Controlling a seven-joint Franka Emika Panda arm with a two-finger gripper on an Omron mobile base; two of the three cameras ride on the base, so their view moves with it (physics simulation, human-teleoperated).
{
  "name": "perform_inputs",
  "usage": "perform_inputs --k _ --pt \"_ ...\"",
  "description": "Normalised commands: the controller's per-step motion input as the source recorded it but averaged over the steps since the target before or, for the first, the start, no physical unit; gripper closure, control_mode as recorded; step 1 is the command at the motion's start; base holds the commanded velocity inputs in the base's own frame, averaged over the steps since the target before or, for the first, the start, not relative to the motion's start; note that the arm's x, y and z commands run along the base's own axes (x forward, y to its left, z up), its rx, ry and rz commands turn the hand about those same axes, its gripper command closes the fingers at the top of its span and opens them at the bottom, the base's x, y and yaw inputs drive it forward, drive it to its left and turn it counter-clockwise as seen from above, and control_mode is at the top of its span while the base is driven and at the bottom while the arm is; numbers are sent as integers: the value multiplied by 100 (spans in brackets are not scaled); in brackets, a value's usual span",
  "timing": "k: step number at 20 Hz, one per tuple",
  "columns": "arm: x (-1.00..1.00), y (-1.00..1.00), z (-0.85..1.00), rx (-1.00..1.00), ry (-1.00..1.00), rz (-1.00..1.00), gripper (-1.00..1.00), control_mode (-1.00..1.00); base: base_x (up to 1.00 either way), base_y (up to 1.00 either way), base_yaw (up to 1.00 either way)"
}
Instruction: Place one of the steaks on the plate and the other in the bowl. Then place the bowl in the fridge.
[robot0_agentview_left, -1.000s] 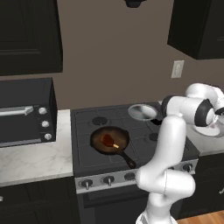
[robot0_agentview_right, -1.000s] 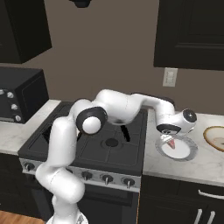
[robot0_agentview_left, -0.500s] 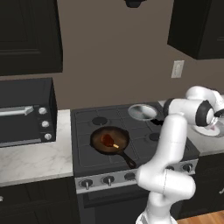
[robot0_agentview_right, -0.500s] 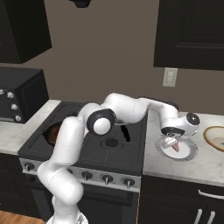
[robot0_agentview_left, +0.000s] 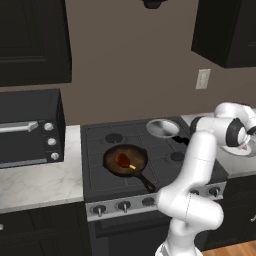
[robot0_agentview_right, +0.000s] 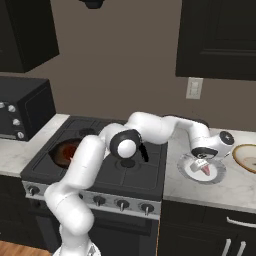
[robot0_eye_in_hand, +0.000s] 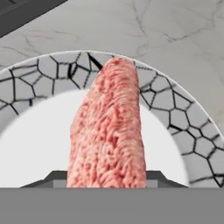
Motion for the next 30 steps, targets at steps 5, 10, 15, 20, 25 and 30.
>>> perform_inputs --k 5,10,15,20,25,30 --pt "14 -3 -25 0 0 0 -100 -100 0 0 0" --pt "20 -3 -16 0 0 0 -100 -100 0 0 0" --pt "-17 0 -4 0 0 2 -100 -100 0 0 0" --pt "-62 0 13 0 -4 4 -100 -100 0 0 0" --pt "-55 8 49 -1 -11 5 -100 -100 0 0 0" --pt "-44 44 68 -4 -8 8 -100 -100 0 0 0"
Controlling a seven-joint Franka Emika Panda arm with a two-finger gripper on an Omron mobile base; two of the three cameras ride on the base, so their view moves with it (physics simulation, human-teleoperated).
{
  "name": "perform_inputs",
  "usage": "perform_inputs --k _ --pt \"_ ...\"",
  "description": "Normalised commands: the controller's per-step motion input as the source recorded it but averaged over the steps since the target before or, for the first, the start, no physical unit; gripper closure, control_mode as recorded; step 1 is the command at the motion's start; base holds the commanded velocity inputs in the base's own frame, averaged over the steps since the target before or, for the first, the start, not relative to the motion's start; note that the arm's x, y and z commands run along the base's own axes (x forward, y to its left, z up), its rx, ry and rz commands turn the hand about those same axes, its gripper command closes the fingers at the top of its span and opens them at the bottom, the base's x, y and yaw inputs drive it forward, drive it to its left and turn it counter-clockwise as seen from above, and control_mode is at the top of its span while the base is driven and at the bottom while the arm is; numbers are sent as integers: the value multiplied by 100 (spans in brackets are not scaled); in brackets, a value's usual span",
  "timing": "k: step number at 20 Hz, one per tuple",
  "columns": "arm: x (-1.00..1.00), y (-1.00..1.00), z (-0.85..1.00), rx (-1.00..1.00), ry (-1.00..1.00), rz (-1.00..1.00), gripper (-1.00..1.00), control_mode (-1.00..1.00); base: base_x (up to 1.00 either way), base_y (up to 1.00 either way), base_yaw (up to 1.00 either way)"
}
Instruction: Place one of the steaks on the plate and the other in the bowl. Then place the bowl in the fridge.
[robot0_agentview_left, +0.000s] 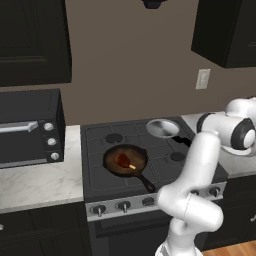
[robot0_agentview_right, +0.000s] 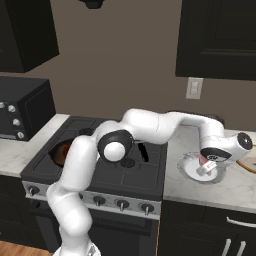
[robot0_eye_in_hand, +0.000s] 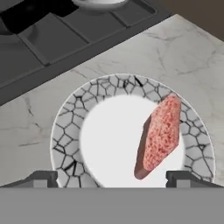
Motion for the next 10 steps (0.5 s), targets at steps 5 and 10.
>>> perform_inputs --k 5,10 --pt "-46 56 70 -6 -4 3 -100 -100 0 0 0" --pt "-62 44 59 -5 -4 -1 -100 -100 0 0 0"
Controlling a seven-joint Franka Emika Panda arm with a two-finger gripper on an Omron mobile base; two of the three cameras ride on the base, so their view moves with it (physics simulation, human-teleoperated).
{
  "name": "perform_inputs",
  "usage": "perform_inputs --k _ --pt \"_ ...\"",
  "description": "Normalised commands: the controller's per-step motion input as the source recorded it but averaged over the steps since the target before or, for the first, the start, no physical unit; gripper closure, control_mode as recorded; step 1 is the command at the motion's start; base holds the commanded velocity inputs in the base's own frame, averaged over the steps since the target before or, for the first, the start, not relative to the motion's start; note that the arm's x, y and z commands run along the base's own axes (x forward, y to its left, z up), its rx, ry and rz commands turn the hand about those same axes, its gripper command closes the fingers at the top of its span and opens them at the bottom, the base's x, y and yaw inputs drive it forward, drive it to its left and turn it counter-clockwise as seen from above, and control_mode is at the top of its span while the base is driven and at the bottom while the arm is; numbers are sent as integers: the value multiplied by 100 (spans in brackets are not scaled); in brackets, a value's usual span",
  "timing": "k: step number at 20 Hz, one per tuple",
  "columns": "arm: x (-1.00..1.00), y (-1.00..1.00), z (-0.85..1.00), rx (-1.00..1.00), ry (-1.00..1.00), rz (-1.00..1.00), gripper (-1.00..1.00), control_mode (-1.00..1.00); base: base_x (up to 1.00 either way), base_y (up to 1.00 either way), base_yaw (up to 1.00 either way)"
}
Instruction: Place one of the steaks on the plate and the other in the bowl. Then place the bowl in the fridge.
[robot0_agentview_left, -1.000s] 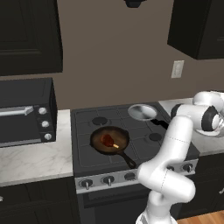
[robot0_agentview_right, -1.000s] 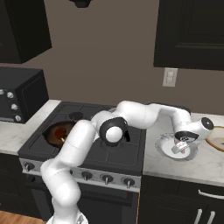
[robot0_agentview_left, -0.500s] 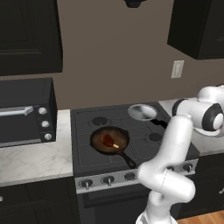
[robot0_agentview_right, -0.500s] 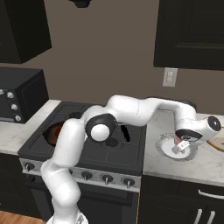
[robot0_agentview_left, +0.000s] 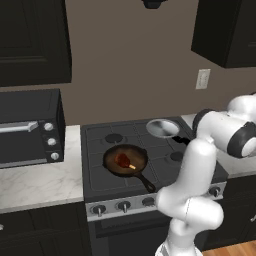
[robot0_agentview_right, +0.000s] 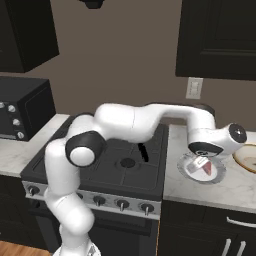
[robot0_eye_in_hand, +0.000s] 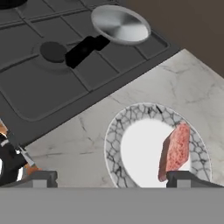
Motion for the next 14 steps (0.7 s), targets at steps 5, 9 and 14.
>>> perform_inputs --k 5,9,14 --pt "-47 62 26 -3 -4 -11 -100 -100 0 0 0" --pt "-7 71 21 0 -7 -19 -100 -100 0 0 0" --pt "0 66 18 0 3 -24 -100 -100 0 0 0"
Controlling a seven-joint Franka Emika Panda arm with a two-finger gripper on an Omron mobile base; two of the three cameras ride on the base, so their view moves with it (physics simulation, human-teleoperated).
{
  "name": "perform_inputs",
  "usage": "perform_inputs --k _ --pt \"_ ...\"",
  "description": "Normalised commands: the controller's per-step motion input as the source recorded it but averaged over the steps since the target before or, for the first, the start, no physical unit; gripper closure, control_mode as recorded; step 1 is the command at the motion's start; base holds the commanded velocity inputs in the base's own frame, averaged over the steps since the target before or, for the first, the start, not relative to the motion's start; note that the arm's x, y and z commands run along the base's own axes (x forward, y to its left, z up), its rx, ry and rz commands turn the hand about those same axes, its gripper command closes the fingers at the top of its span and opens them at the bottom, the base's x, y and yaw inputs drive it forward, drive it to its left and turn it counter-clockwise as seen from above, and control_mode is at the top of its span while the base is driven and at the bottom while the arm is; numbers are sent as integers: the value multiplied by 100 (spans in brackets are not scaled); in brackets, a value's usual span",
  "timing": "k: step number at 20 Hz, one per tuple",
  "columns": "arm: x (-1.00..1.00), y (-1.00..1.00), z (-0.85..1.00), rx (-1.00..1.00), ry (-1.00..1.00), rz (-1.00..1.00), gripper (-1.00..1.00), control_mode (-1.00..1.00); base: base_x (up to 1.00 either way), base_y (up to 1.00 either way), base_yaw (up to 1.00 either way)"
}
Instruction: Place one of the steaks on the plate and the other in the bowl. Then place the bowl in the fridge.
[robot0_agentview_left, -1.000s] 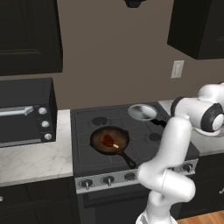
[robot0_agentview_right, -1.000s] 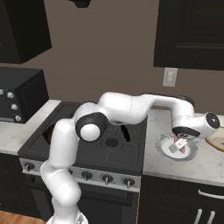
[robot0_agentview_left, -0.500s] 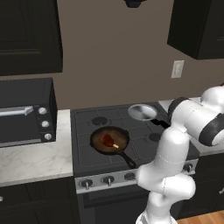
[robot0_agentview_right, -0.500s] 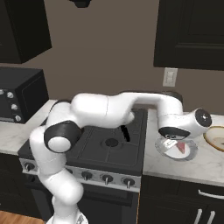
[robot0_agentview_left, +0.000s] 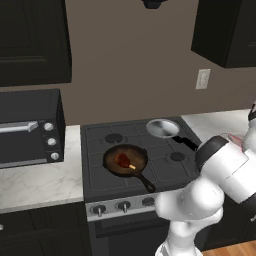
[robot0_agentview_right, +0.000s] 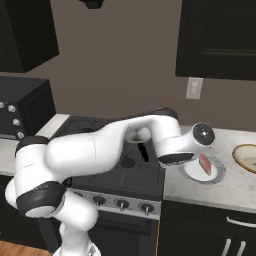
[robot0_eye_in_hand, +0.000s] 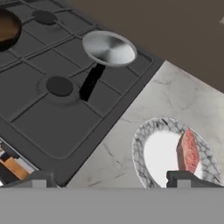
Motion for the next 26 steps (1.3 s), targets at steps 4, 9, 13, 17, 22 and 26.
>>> perform_inputs --k 4,9,13,17,22,26 --pt "-8 79 1 0 14 -25 -100 -100 0 0 0" --pt "-13 88 0 0 20 -23 -100 -100 0 0 0" --pt "-8 92 0 0 18 -24 -100 -100 0 0 0" --pt "-21 92 4 0 9 -31 -100 -100 0 0 0" --pt "-25 94 3 0 0 -44 -100 -100 0 0 0" --pt "-11 90 13 0 0 -43 -100 -100 0 0 0"
